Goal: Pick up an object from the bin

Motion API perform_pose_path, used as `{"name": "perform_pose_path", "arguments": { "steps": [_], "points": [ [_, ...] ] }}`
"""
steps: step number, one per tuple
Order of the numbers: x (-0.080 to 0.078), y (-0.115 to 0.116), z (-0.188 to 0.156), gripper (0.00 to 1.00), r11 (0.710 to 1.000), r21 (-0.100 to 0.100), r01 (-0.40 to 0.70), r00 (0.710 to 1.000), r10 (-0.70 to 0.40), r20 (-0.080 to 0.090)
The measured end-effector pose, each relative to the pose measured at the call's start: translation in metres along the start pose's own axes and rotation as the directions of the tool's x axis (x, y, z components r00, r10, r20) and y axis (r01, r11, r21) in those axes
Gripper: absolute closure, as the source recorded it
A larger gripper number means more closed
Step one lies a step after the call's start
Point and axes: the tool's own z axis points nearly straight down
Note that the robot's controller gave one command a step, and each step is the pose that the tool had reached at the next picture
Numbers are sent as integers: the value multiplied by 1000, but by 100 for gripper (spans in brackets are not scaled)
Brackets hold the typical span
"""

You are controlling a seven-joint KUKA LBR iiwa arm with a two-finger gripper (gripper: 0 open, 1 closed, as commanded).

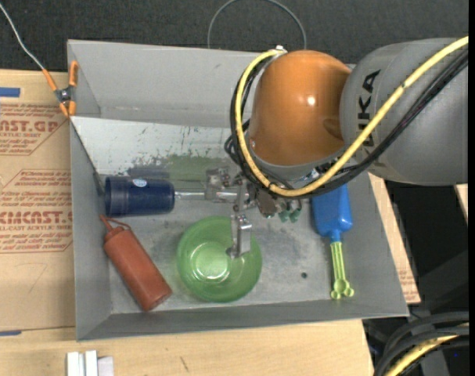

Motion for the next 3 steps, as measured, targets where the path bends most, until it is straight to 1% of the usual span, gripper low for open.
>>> {"name": "perform_pose_path", "arguments": {
  "steps": [1, 2, 3],
  "points": [
    [0, 0, 0, 0, 1000, 0, 0, 1000, 0, 0],
    [18, 19, 94, 0, 999, -2, 45, 999, -45, 0],
    [23, 19, 85, 0, 999, -1, 50, 999, -50, 1]
  ]
}}
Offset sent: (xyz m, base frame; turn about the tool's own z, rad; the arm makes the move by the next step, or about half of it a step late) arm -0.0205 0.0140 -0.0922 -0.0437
